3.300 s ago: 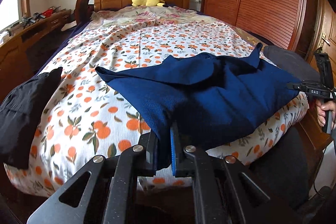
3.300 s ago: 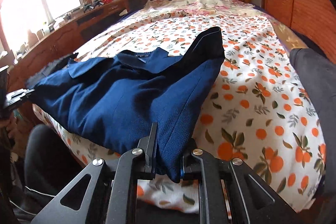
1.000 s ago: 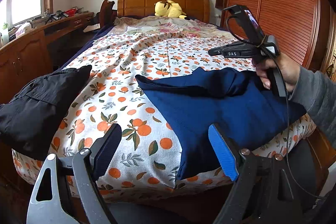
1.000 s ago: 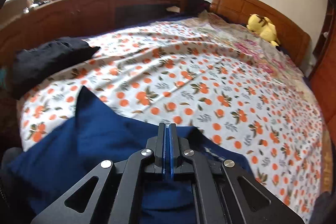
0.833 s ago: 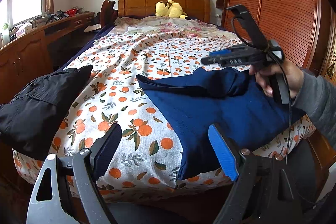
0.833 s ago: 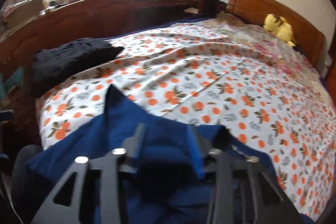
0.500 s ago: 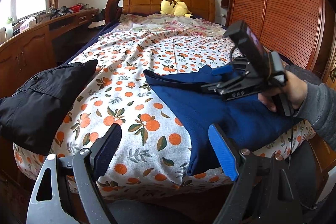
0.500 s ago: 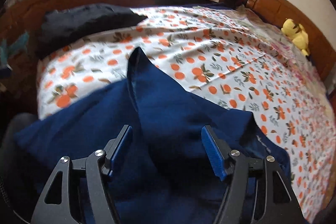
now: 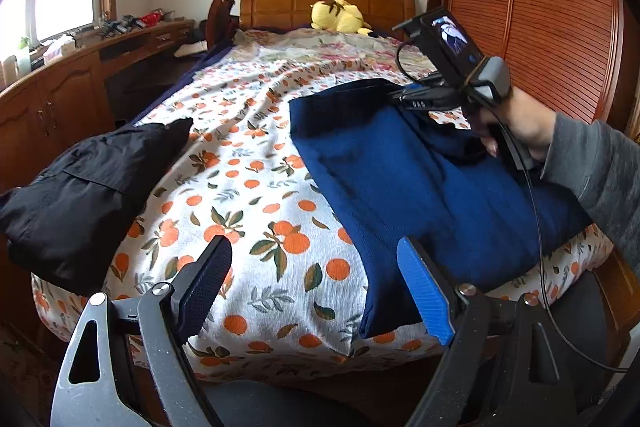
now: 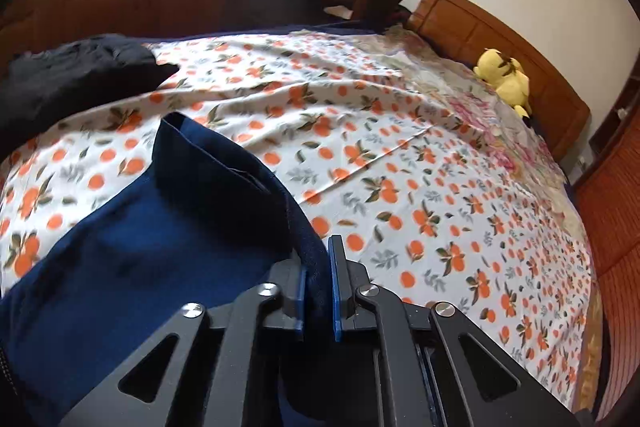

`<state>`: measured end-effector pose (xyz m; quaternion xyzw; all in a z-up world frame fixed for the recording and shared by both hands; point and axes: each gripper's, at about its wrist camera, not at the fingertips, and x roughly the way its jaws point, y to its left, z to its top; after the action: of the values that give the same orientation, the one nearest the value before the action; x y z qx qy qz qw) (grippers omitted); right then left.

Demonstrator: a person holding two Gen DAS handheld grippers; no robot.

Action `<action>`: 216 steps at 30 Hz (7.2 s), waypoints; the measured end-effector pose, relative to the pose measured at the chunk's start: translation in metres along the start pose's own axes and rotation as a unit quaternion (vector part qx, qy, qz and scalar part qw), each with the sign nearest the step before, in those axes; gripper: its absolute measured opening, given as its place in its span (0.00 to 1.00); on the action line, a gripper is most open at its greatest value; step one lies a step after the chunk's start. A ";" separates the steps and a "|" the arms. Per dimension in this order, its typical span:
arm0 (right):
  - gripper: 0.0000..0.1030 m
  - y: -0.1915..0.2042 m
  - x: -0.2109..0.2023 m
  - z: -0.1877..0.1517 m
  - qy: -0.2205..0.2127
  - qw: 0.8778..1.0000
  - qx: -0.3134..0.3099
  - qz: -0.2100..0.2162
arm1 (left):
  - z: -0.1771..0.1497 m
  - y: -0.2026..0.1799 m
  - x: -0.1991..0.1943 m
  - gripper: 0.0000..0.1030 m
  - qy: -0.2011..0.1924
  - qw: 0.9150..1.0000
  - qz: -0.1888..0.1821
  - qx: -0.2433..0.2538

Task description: Fold large clothes

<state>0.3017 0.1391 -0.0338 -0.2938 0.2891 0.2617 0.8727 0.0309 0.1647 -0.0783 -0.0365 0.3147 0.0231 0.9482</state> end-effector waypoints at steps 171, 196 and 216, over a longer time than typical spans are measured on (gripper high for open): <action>0.55 -0.166 -0.136 -0.265 0.001 0.970 0.242 0.012 | 0.056 -0.136 0.055 0.78 0.009 0.997 -0.054 0.050; 0.55 -0.147 -0.144 -0.259 -0.002 0.976 0.217 -0.008 | -0.030 -0.041 0.083 0.78 0.126 0.988 -0.014 -0.084; 0.55 -0.164 -0.164 -0.269 -0.022 0.973 0.230 -0.009 | 0.057 -0.113 0.043 0.12 0.083 0.995 -0.062 0.010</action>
<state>0.1961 -0.1993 -0.0443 -0.0817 0.3199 0.1868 0.9252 0.1069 0.0577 -0.0525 -0.0486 0.3892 -0.0423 0.9189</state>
